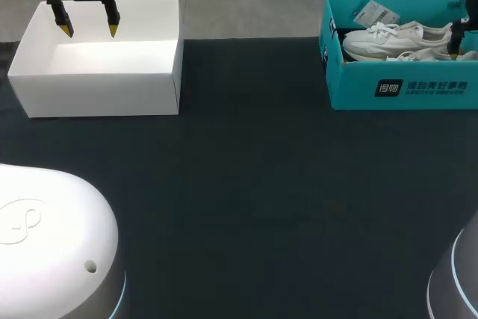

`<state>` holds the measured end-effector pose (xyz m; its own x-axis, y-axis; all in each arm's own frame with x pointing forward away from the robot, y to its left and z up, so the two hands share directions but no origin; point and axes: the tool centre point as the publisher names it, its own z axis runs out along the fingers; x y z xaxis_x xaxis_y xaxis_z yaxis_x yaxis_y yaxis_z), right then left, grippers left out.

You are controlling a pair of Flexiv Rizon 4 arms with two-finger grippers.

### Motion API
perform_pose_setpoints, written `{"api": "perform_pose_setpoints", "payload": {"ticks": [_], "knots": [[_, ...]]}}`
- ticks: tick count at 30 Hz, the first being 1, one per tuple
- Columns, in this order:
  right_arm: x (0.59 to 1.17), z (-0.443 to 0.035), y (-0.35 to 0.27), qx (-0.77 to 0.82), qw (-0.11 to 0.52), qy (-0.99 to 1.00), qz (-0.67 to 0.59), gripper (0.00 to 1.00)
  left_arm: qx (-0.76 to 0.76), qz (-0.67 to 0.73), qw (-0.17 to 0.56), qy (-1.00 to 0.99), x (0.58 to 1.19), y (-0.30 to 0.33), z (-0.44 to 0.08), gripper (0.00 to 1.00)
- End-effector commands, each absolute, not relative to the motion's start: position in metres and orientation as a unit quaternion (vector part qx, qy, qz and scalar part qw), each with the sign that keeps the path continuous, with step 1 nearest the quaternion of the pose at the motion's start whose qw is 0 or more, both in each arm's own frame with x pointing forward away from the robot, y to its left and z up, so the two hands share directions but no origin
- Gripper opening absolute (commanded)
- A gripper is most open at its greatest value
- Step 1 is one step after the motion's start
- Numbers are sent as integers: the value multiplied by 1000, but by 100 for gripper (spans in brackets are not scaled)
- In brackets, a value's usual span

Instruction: Take the shoe out of the shoebox, open the shoe tongue, remove and reinsert the insole, then place the shoe into the shoebox

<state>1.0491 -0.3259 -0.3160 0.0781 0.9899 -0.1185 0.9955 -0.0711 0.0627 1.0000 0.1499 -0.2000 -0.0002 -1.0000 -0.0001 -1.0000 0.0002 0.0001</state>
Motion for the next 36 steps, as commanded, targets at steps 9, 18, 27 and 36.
{"api": "perform_pose_setpoints", "payload": {"ticks": [9, 18, 27, 36], "knots": [[1059, -338, -330, 735, 51, 676, -27, 100, -707, 0, 0, 707, 1000, 150, -200, 100], [1058, -352, -326, 740, 42, 671, -28, 90, -707, 0, 0, 707, 1000, 150, -200, 100], [1057, -358, -329, 752, 31, 658, -28, 44, -707, 0, 0, 707, 1000, 150, -200, 100], [1055, -352, -339, 766, 38, 639, -50, 0, -707, 0, 0, 707, 1000, 150, -200, 100]]}}
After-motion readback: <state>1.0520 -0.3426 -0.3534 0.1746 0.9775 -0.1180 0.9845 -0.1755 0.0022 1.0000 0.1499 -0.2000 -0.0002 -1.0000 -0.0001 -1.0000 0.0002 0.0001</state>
